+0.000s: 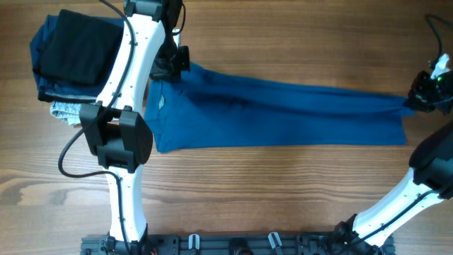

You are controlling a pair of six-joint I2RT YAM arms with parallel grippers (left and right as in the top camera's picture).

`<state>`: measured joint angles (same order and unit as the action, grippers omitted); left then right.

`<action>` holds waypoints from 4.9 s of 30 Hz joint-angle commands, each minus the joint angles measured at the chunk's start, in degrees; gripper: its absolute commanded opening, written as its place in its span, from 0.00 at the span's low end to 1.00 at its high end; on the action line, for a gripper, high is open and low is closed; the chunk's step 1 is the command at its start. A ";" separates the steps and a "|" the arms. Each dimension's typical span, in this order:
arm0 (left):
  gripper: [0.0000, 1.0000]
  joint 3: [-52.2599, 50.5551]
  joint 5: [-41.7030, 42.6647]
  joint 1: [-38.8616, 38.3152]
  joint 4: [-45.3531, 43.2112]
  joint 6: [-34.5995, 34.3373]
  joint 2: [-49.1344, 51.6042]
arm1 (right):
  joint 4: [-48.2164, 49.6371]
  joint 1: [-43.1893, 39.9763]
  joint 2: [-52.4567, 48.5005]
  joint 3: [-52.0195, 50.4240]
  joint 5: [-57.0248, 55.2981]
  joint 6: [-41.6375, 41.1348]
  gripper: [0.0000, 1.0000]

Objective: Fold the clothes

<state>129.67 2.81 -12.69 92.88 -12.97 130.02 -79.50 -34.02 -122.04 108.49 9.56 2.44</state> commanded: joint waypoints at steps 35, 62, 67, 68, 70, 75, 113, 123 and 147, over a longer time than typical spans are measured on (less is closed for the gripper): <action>0.19 -23.65 -2.01 1.29 -2.51 -2.51 -2.40 | 7.26 0.02 1.81 -12.61 -14.10 -7.28 0.15; 0.10 -17.20 5.05 -4.85 -23.47 0.59 -2.34 | 20.39 5.62 1.51 -16.96 2.51 0.15 0.04; 0.10 -20.85 3.45 -5.05 -25.73 0.55 -0.63 | 31.08 7.02 1.51 -23.67 -0.68 -1.38 0.04; 0.09 -21.64 2.03 -4.81 -26.25 0.55 0.09 | 32.50 7.02 1.51 -24.44 -0.74 -1.55 0.04; 0.09 -23.43 -0.17 -4.44 -27.65 0.52 0.94 | 35.19 7.02 1.51 -25.81 -0.74 -1.66 0.04; 0.09 -28.02 -0.98 -3.54 -35.36 0.55 2.40 | 42.71 7.02 1.49 -27.61 -0.76 -2.47 0.04; 0.09 -21.49 -2.47 2.64 -43.12 4.98 -15.26 | 34.71 35.78 7.06 -12.52 18.21 9.60 0.04; 0.40 -21.49 -2.03 10.88 -42.62 4.85 -15.26 | 41.31 53.79 1.95 -12.52 5.01 7.69 0.04; 1.00 -21.55 -2.05 11.32 -41.99 4.85 -15.26 | 42.27 59.95 -2.03 -12.50 13.27 27.43 0.59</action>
<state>108.29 1.10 -1.43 50.83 -8.21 114.43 -38.11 25.78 -123.68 96.12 20.75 18.96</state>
